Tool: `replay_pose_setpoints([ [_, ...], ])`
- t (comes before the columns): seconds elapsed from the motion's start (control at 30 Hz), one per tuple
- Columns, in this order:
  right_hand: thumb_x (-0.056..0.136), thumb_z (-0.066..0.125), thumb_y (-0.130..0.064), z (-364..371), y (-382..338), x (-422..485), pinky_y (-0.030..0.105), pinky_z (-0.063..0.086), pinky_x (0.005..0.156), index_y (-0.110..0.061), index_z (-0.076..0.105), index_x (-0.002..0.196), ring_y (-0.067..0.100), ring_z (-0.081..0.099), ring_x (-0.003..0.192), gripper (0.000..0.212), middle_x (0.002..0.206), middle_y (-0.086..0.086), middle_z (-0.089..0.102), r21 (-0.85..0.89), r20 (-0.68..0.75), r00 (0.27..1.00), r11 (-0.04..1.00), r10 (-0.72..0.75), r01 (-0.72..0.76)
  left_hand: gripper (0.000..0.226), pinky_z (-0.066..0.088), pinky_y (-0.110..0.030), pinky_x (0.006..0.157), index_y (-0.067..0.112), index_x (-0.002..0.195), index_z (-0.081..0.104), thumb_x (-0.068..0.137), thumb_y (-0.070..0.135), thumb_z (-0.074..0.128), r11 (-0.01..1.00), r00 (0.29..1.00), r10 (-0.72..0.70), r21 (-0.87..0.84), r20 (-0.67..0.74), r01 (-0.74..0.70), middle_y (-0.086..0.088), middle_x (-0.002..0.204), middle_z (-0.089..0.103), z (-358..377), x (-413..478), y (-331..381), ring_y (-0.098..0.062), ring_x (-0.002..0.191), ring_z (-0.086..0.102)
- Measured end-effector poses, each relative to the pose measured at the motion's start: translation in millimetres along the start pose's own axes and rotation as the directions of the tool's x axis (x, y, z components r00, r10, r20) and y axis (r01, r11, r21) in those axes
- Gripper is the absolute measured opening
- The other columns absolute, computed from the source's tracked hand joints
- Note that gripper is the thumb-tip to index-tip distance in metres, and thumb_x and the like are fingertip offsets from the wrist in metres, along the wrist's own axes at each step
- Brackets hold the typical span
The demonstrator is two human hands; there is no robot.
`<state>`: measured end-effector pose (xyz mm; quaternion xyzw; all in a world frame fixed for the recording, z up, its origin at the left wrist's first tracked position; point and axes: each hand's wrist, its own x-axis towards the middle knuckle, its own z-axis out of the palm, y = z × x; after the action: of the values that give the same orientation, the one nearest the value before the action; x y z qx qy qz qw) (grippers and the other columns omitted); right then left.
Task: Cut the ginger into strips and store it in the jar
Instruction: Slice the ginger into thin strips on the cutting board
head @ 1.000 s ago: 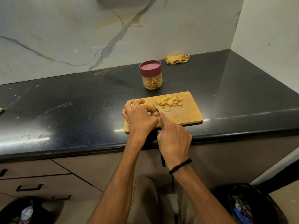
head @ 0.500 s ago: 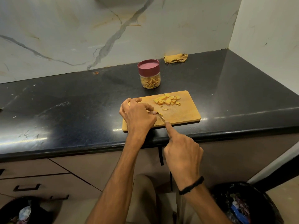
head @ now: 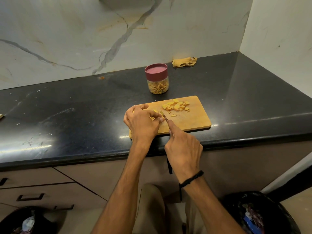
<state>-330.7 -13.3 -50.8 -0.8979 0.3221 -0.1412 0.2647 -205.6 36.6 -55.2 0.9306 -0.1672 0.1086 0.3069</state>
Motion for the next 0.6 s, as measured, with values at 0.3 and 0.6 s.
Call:
replay_pose_setpoints([
  [0.3,0.103,0.041,-0.027,2.2,-1.3,4.8,0.026,0.031,0.064,-0.039,0.025,0.151,0.009,0.042,0.074,0.052,0.081,-0.005,0.046,-0.019,-0.012,1.000,1.000,-0.017,0.017,0.020,0.022,-0.040,0.108,0.037,0.100,0.079,0.081,0.042,0.080,0.998,0.993,-0.027,-0.045,0.117,0.032,0.011,0.137,0.056,-5.5,4.4,-0.8,-0.020,0.136,0.028],
  [0.6,0.102,0.042,-0.026,-0.1,0.6,4.7,0.027,0.032,0.064,-0.039,0.023,0.151,0.009,0.043,0.075,0.054,0.082,-0.005,0.046,-0.011,-0.032,0.999,1.000,-0.028,0.028,0.020,0.022,-0.040,0.109,0.034,0.100,0.079,0.082,0.042,0.079,0.998,0.994,-0.045,-0.049,0.101,0.050,0.008,0.139,0.056,-7.2,0.4,-2.2,-0.021,0.137,0.030],
])
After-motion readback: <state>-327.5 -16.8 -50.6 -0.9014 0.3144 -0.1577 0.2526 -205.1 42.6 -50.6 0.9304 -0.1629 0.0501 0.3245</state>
